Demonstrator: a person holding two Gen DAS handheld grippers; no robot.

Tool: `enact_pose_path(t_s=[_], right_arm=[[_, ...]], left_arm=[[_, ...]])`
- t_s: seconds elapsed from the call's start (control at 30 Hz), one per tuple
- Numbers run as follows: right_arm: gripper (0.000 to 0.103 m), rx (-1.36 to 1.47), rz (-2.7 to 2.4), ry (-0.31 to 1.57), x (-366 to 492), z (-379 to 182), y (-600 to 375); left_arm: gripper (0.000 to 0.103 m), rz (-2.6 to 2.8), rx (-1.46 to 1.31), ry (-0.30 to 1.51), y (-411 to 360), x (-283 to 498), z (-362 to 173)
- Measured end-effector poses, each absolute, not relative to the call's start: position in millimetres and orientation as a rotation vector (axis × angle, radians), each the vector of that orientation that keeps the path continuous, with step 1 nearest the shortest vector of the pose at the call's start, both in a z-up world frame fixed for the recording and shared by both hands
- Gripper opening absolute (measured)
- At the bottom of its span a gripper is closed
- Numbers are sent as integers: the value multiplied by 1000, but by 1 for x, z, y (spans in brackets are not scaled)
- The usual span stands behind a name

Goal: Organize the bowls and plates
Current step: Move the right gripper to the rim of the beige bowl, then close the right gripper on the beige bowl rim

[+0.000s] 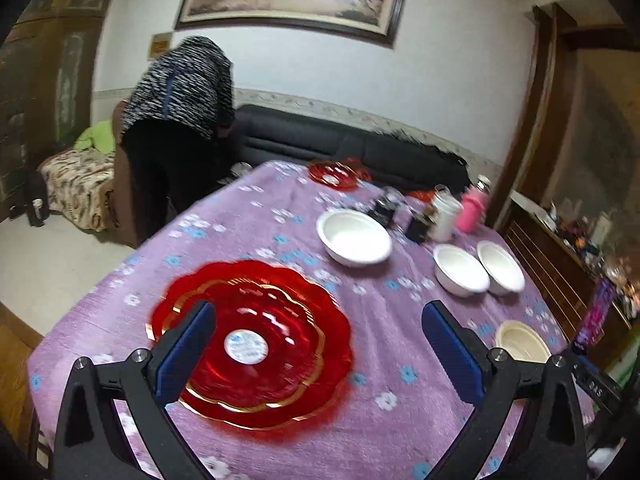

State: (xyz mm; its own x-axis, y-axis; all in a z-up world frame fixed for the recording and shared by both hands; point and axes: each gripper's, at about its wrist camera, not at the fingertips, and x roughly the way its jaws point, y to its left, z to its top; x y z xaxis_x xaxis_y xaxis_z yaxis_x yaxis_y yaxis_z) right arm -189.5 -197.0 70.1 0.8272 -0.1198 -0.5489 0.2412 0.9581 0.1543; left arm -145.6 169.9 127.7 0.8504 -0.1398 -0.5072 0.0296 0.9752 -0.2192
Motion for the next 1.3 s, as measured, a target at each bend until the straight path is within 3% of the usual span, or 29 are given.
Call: enact_pose_path(t_s=[0.37,0.43,0.5,0.57,1.3], right_arm=[[65,354,-287,738,-149,27,-261],[57,383,-285,766,-138,19,-270],[43,408,-278,787,-130,13,-277],[36,427,-262,803,-123,9,-279],[30,258,70,893,-83,6,-179]], left_arm=[[103,-161,-201,636,150,-140,114],[103,-162,-205,646,150,-139,112],[103,-163,-206,653,151,-138,111],[103,-165,-205,663,150,-136,110],[103,-194,-163,775,122,-122,90]])
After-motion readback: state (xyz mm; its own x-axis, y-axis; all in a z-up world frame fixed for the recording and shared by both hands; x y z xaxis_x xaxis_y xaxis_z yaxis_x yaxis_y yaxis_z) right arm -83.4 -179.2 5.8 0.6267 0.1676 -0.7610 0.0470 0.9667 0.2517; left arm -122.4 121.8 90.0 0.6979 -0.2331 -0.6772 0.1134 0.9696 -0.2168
